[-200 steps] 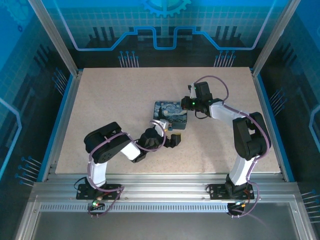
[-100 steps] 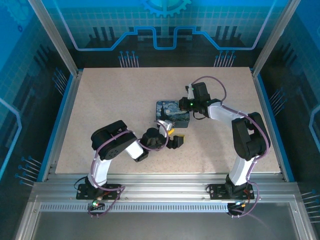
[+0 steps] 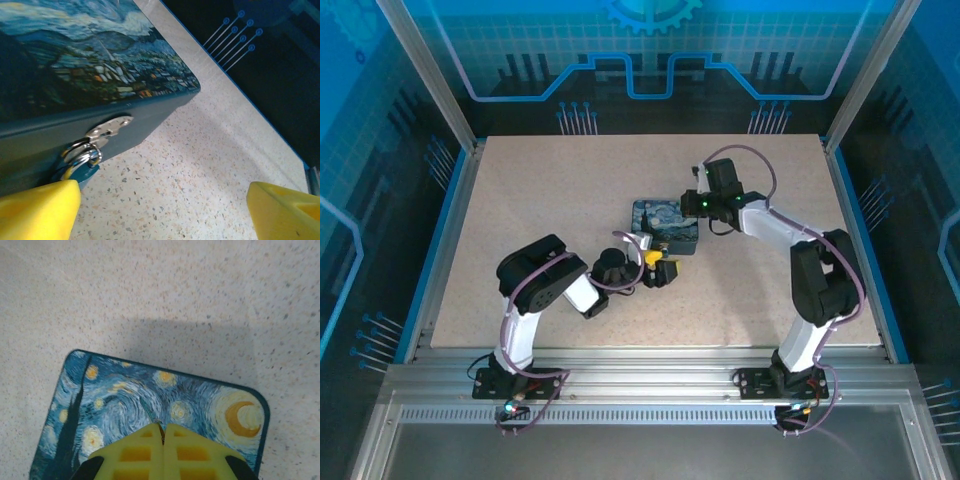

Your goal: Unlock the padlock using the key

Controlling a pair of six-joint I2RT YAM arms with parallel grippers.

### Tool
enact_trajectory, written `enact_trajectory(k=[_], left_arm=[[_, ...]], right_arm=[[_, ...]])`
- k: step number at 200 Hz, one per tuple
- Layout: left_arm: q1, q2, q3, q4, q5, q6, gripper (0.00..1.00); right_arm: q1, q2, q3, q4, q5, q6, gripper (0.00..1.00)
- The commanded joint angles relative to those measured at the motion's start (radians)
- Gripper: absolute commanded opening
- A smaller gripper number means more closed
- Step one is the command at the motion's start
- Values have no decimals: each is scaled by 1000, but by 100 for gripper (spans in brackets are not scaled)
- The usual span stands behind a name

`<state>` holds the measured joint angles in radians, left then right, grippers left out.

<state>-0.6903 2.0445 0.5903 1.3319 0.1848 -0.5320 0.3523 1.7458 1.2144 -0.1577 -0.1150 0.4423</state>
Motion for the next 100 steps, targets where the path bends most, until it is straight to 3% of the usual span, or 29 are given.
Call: enact_trajectory(k=[1,39,100], left_arm=[[18,-15,-12,42,43,-61,88],[20,-43,-14,-13,16,-38,89],[15,-101,-43,-90,-41,31,94]], right_arm=[[-16,-44,54,-77,79,-31,0],[-44,-32,78,-138,191,-12,0],[-64,61,105,-127,195,17,0]])
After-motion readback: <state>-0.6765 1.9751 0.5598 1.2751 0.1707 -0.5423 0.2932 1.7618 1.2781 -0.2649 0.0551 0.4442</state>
